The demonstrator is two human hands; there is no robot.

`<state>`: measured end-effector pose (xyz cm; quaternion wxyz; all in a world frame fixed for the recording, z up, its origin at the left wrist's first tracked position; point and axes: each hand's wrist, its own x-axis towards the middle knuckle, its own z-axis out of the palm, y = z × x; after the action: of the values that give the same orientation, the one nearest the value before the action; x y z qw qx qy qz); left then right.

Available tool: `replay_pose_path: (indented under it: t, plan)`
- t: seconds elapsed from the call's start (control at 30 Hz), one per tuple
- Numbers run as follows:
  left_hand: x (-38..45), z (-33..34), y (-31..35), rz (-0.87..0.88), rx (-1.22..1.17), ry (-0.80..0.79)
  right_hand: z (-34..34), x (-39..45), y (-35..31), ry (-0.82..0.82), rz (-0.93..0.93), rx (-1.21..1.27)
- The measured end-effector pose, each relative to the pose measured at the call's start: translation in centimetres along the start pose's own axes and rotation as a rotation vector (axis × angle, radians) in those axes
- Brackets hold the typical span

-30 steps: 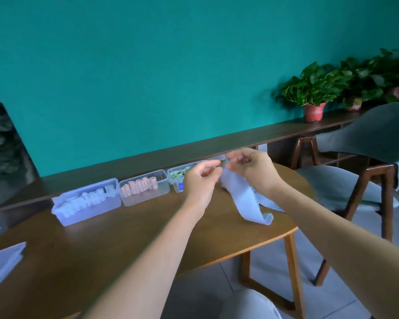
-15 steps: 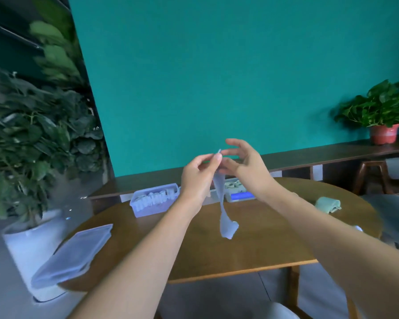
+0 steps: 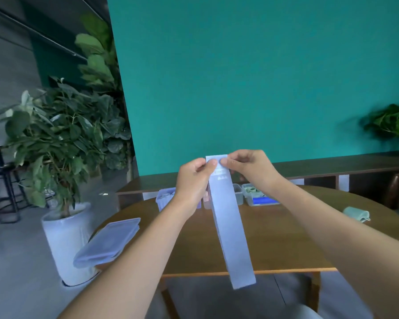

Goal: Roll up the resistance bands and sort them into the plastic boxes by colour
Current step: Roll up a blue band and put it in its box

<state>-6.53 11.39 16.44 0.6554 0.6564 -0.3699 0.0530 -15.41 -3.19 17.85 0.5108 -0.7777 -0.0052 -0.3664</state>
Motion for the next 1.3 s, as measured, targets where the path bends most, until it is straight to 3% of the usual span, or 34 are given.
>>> replay_pose_path:
  t: [0.2, 0.47, 1.0, 1.3]
  plan:
    - [-0.4, -1.5, -3.5, -0.043, 0.047, -0.003, 2.0, 0.4, 3.6, -0.138, 0.112, 0.023]
    - [0.7, -1.6, -14.5, -0.196, 0.207, -0.042, 5.8, 1.4, 13.5, -0.234, 0.248, -0.014]
    - [7.5, -0.5, -28.6, -0.299, 0.326, -0.120, 8.8, 7.2, 28.3, -0.202, 0.408, -0.021]
    - [10.1, 0.1, -33.5, -0.334, 0.325, -0.061, 10.6, 9.4, 32.7, -0.155, 0.409, -0.228]
